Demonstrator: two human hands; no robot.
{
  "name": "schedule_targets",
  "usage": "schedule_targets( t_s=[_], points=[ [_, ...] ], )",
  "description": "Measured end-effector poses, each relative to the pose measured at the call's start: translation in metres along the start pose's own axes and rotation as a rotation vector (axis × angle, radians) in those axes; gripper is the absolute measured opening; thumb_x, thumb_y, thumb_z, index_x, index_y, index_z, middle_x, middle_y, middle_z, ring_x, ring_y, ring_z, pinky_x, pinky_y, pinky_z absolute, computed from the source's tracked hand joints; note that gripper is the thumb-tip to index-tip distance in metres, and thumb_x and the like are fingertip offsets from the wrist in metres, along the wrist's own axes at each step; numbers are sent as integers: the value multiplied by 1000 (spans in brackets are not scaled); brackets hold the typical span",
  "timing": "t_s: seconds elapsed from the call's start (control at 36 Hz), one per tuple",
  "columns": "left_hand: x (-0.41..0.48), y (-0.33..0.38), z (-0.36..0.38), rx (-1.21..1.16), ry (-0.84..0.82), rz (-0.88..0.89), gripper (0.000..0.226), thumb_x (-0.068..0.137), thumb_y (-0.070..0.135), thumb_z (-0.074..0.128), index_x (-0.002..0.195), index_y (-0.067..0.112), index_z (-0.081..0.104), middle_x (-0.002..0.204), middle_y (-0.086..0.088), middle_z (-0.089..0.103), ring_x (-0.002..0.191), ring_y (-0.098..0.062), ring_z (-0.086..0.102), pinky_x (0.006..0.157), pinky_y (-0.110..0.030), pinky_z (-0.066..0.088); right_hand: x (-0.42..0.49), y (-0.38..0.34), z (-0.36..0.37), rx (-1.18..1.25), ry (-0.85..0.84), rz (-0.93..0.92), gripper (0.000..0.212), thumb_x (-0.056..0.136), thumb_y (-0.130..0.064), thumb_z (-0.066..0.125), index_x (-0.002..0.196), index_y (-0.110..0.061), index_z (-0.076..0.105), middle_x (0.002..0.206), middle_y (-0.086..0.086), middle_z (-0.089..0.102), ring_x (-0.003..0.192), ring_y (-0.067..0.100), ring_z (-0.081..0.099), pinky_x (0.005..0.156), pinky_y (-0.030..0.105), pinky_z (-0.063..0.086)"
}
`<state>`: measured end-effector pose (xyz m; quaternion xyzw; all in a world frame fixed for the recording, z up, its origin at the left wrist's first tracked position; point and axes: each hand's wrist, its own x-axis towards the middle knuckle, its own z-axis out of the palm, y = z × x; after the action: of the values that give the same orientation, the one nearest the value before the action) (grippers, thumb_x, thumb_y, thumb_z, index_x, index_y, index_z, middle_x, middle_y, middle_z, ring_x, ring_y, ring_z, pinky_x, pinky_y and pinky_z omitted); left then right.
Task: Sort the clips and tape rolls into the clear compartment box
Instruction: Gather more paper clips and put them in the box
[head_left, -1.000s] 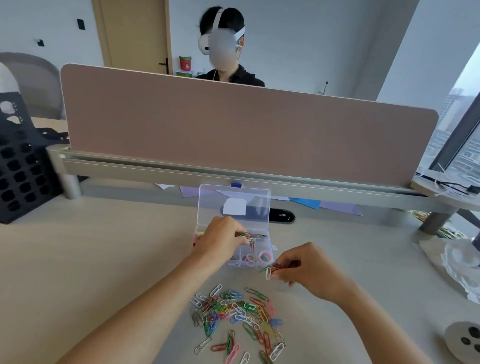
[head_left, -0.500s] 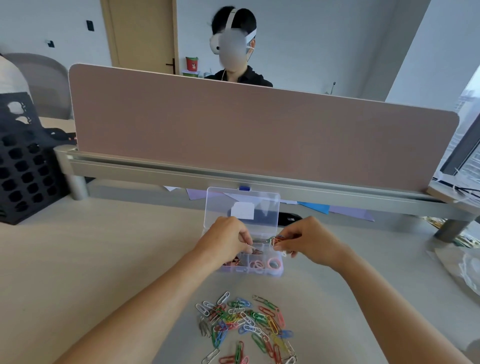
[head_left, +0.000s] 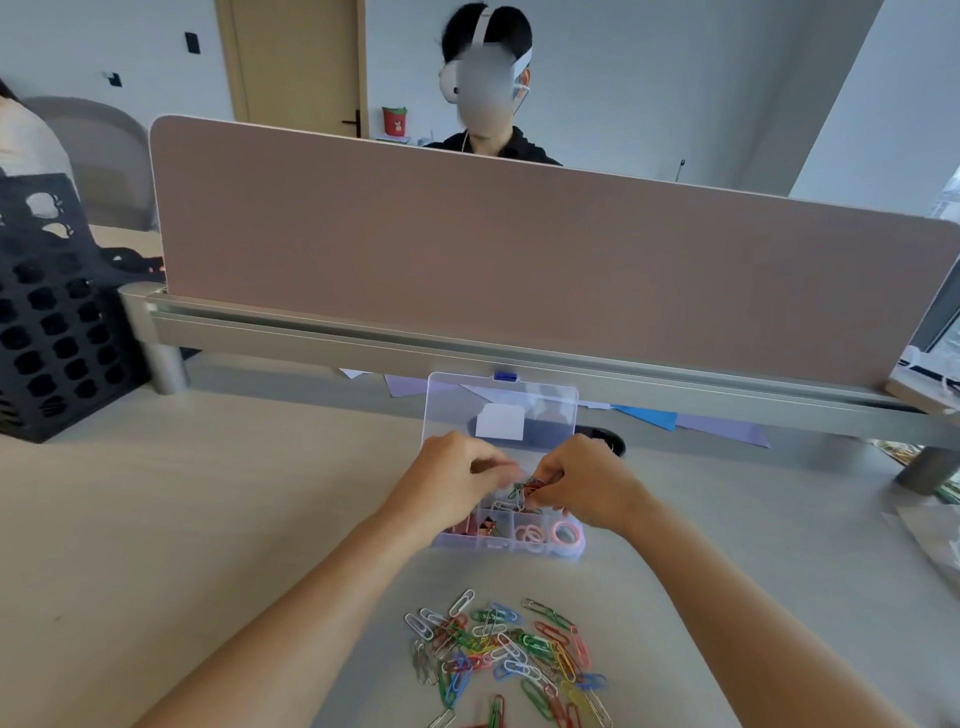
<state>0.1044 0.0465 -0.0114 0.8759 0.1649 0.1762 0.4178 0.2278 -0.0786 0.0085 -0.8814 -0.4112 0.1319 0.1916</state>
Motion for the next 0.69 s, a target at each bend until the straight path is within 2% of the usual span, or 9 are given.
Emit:
schedule_targets(
  t_s=[0.08,0.19,0.31,0.42,0.61,0.69],
  points=[
    [-1,-4,5,10,-15,-10,29,72,39,81,98,26,77,85,10,74,72,2,64,64,-16,50,2,-4,7,-74,22,-15,13,81,-22,72,86,-11,76,75,4,70,58,11,51,62,26,51],
    [-2,-4,11,57,-1,5,16,75,28,81,90,25,79,76,8,73,66,-4,65,61,-24,55,2,-8,10,-144,38,-31,10,81,-16,68,86,-12,76,82,6,72,64,14,56,67,27,53],
    [-1,-5,9,99,26,29,10,76,24,80,85,22,79,76,8,72,64,-1,60,54,-10,42,0,-8,7,-174,29,-79,10,80,-16,69,89,-15,74,85,2,72,76,17,64,71,27,52],
    [0,-7,7,115,28,35,8,75,27,81,82,23,78,75,9,71,67,-3,62,53,-7,40,-2,-5,4,-173,14,-114,10,80,-17,71,90,-16,73,89,-1,72,79,16,65,76,27,54],
    [1,-6,7,135,38,64,8,78,22,78,86,20,78,82,8,72,65,4,58,57,-1,38,-6,6,-1,-139,29,-118,8,77,-18,74,85,-18,72,78,-7,67,71,9,62,69,21,51],
    [1,-6,8,120,29,66,7,78,23,79,84,21,78,78,10,70,63,6,57,56,-3,39,-7,11,-2,-107,36,-111,9,76,-20,76,83,-18,71,74,-10,64,64,2,56,62,14,44]
  ],
)
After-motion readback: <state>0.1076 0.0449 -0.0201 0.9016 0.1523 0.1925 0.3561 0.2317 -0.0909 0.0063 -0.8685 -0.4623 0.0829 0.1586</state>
